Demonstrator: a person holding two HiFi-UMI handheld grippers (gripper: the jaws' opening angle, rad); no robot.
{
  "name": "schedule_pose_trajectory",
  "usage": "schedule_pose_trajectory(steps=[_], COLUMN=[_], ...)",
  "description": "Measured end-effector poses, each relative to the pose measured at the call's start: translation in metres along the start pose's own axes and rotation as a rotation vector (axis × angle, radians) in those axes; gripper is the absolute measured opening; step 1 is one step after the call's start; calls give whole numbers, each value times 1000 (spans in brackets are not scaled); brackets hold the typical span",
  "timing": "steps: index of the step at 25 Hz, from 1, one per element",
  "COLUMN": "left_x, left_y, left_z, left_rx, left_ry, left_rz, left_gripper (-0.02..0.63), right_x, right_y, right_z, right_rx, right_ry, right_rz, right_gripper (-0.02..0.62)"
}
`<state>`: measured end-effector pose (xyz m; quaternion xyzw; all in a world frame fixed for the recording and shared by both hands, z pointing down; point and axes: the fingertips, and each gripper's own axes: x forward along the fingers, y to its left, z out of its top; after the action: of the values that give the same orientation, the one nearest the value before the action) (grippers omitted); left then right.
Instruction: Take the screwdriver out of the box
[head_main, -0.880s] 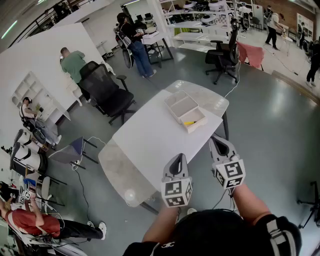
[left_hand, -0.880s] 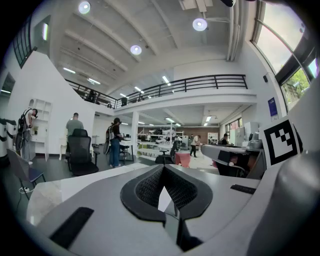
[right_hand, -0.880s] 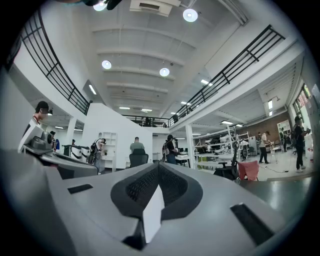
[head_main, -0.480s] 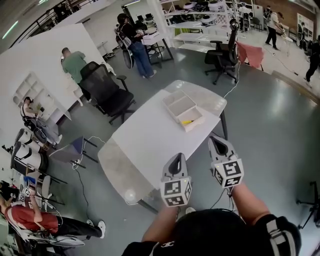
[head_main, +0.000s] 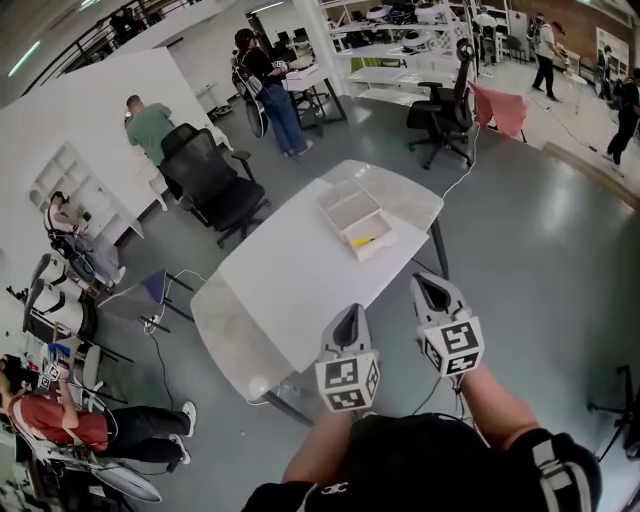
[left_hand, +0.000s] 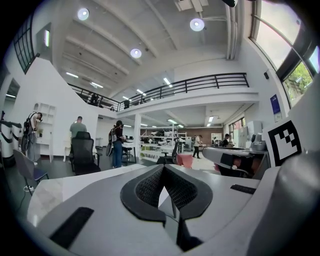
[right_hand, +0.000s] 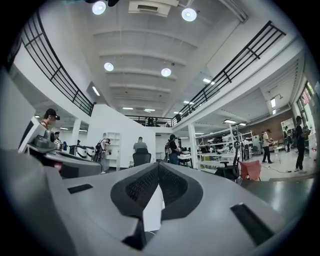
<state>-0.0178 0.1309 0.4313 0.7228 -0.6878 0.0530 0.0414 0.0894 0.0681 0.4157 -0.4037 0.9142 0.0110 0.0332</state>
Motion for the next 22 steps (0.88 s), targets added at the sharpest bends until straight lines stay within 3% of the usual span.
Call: schedule_pose_trajectory(steps=[11,22], left_x=[3,59], left_y=[-39,-42], left_z=[-12,-7], left_rx=[-10,7], left_ry=[11,-15], left_rz=[15,-12], left_gripper=[14,14], right_x=[-25,9], right_y=[-32,-68], right_z=[-7,-19], right_rx=[13,14], right_ry=[7,6], right_rz=[9,-5], right_gripper=[12,12])
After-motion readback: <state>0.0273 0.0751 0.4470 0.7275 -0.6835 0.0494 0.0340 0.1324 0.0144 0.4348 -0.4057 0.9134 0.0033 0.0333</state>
